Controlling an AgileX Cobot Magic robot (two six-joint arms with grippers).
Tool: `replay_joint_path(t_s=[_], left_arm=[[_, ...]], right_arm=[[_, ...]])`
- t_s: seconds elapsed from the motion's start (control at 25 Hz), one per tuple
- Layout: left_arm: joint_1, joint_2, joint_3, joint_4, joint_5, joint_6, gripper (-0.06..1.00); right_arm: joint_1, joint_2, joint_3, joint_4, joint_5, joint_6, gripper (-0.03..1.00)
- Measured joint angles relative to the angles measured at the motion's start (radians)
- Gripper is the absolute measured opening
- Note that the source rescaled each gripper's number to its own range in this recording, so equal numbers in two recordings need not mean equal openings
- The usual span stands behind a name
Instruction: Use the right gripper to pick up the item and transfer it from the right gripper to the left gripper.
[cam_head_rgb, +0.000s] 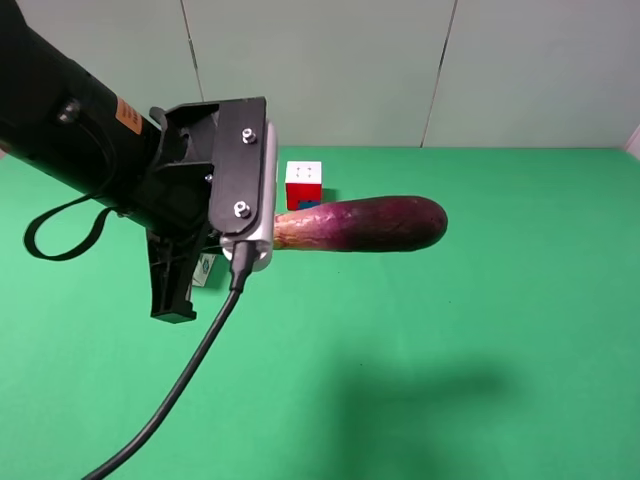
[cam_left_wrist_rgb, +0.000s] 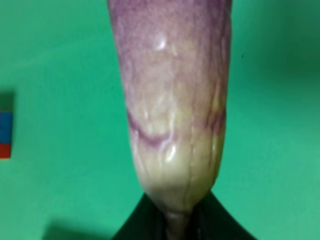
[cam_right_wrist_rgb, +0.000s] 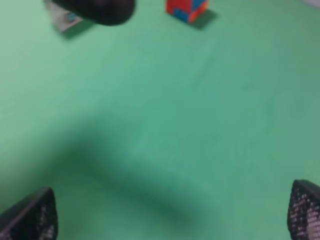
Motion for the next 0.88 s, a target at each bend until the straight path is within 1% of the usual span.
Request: replay_joint_path(t_s=[0.28, 0.56, 0.72, 0.84, 0.88], left_arm=[[0.0, 0.0, 0.0, 0.036, 0.001, -0.198, 0.0], [0.0, 0.0, 0.0, 0.053, 0.004, -0.399, 0.0], [0.0, 0.0, 0.0, 0.074, 0.004, -0.488, 0.0], [0.001, 0.0, 0.0, 0.14, 0.012, -0.593, 0.0], [0.002, 0.0, 0.0, 0.184, 0.021, -0.651, 0.0]], right_arm=[[-0.231, -0.014, 0.0, 0.0, 0.0, 0.0, 1.0], [-0.432, -0.136, 0.0, 0.0, 0.0, 0.0, 1.0], [-0.51, -0.137, 0.0, 0.003, 0.0, 0.0, 1.0], [-0.536, -0.138, 0.0, 0.003, 0.0, 0.0, 1.0], [-0.538, -0.139, 0.0, 0.003, 0.0, 0.0, 1.0]])
